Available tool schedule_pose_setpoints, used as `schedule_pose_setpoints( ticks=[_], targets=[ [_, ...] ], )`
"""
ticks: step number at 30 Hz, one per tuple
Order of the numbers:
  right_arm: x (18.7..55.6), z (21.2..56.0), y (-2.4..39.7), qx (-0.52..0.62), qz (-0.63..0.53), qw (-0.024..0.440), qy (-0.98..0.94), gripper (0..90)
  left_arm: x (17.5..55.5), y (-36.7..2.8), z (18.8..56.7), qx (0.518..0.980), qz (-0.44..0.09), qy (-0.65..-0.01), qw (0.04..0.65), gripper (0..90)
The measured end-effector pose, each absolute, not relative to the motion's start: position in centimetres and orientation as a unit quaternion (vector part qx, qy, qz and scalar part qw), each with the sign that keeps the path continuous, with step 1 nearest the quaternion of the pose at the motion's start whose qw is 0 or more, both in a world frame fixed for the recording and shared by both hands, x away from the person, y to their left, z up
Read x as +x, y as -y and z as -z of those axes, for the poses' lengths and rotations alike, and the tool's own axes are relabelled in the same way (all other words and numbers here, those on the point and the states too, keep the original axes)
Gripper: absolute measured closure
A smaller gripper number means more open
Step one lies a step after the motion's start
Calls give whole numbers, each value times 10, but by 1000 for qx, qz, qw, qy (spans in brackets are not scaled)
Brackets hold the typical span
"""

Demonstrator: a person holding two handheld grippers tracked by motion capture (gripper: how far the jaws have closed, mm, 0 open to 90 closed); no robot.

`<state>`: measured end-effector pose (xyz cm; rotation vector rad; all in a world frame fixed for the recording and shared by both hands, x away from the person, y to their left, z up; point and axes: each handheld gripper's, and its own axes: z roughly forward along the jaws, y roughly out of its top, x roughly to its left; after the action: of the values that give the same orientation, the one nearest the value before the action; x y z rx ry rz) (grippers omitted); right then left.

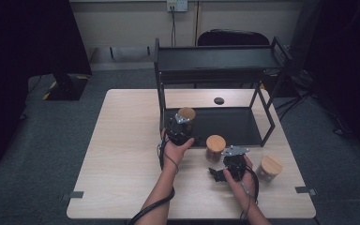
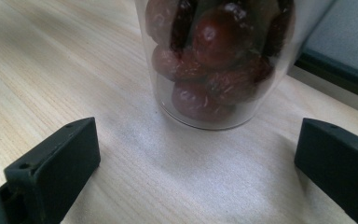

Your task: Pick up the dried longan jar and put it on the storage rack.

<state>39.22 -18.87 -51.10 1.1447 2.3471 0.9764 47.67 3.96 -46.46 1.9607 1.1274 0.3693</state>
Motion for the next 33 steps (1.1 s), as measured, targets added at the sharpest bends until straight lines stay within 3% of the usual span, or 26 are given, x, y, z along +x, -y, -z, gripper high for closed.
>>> schedule_pose_setpoints(
  ticks=[33],
  targets=[
    [392, 511, 189, 404, -345, 176, -829, 0, 450, -46, 469, 784, -134, -426, 431, 58]
  ],
)
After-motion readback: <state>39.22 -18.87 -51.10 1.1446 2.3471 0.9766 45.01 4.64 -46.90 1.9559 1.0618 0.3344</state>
